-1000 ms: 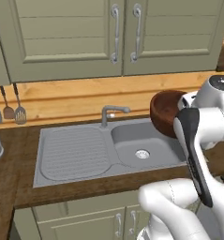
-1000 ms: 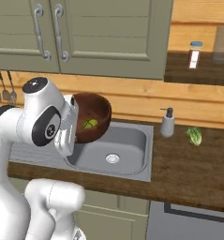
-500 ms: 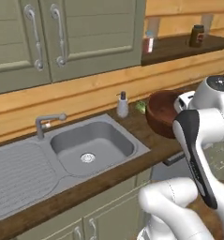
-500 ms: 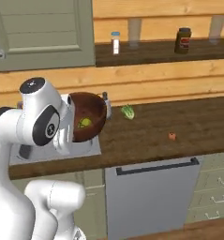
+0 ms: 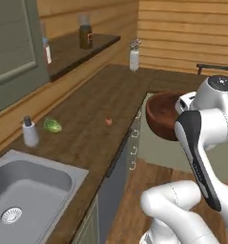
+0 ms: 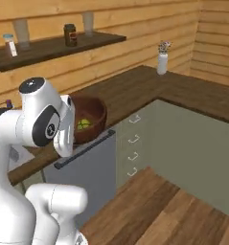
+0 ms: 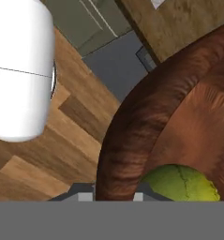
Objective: Pick the lime from the sink and place it in the bowl. Then pick the bowl and place it in the microwave. Then close the microwave door and press the start button.
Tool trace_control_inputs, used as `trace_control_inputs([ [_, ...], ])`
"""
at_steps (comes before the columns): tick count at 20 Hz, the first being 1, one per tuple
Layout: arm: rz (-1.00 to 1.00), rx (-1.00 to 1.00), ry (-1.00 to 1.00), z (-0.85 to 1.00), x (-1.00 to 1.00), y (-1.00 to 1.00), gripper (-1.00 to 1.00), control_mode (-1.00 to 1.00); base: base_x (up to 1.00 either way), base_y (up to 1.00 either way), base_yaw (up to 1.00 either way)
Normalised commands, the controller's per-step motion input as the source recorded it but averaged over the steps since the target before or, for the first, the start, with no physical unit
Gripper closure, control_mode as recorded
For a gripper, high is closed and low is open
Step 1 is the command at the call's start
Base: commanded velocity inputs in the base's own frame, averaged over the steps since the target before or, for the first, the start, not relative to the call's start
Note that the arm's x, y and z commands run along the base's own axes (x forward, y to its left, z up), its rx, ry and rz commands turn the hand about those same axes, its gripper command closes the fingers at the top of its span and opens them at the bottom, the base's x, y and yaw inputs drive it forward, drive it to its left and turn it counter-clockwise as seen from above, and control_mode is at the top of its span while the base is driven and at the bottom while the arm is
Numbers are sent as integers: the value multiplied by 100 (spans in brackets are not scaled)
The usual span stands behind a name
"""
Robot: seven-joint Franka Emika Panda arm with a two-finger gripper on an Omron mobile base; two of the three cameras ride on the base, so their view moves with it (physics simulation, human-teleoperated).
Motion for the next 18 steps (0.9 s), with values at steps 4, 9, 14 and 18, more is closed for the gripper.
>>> trace_control_inputs([
  [4, 0, 0, 0, 0, 0, 0, 100, 100, 0, -16, -95],
  [9, 0, 0, 0, 0, 0, 0, 100, 100, 0, -28, -92],
  [14, 0, 0, 0, 0, 0, 0, 100, 100, 0, -52, -85],
  [18, 0, 0, 0, 0, 0, 0, 100, 100, 4, -68, -78],
])
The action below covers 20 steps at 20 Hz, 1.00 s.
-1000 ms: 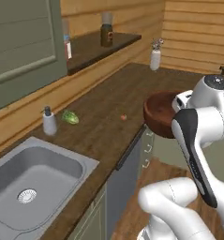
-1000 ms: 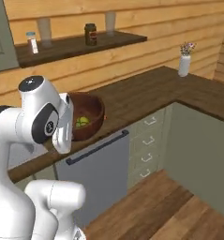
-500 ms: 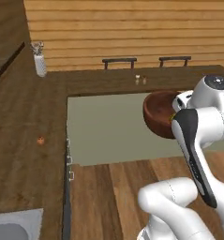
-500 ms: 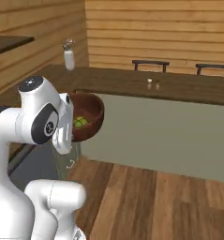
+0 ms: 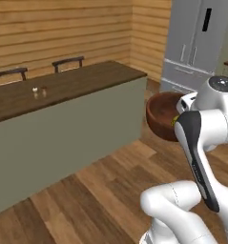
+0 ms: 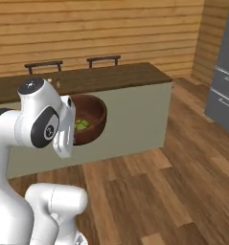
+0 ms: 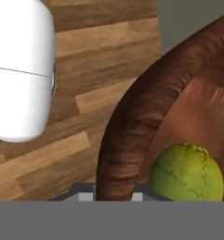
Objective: Pick the lime from the sink and place it in the bowl. Then pick the bowl and place it in the microwave. Then close the microwave door and press the start button.
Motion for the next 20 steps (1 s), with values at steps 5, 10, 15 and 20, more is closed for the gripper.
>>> trace_control_inputs([
  [5, 0, 0, 0, 0, 0, 0, 100, 100, 18, -72, -72],
  [10, 0, 0, 0, 0, 0, 0, 100, 100, 54, -36, -65],
  [15, 0, 0, 0, 0, 0, 0, 100, 100, 96, -13, -54],
  [20, 0, 0, 0, 0, 0, 0, 100, 100, 100, 0, -41],
])
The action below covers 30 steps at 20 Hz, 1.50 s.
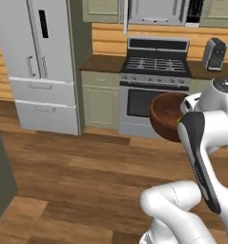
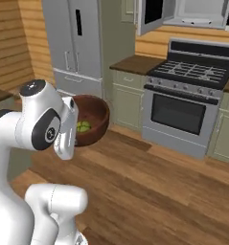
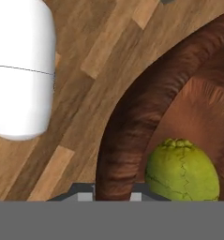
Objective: Pick the lime from the sink and place it in the bowl. Then pick the bowl and place it in the microwave. Then close the microwave door and press the start button.
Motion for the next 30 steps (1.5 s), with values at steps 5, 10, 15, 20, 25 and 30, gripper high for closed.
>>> trace_control_inputs([
  [5, 0, 0, 0, 0, 0, 0, 100, 100, 100, 0, -29],
  [10, 0, 0, 0, 0, 0, 0, 100, 100, 100, 0, -20],
  [15, 0, 0, 0, 0, 0, 0, 100, 100, 100, 0, -20],
  [20, 0, 0, 0, 0, 0, 0, 100, 100, 100, 7, -11],
  [25, 0, 0, 0, 0, 0, 0, 100, 100, 100, 3, -1],
  [30, 0, 0, 0, 0, 0, 0, 100, 100, 100, 0, 0],
])
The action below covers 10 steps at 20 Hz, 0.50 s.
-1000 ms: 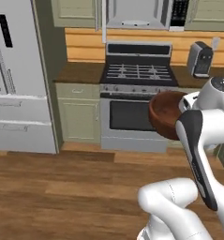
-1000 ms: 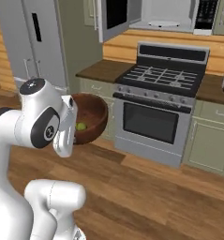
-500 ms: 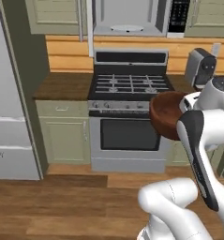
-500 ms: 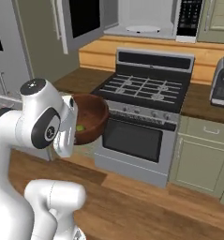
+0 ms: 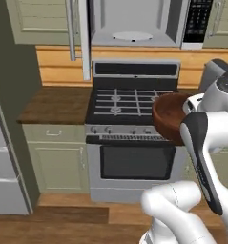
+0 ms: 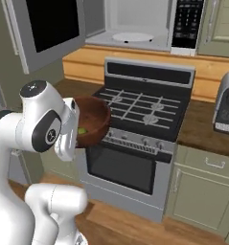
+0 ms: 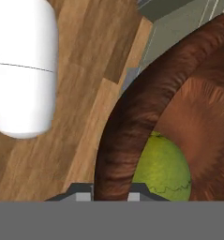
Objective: Pick the lime from the sink and place it in the bowl. Then pick the bowl and place it in the microwave. Then close the microwave door and press the start button.
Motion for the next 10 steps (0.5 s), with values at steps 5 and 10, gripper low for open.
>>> trace_control_inputs([
  [5, 0, 0, 0, 0, 0, 0, 100, 100, 100, 0, 0],
  [10, 0, 0, 0, 0, 0, 0, 100, 100, 97, 0, 11],
])
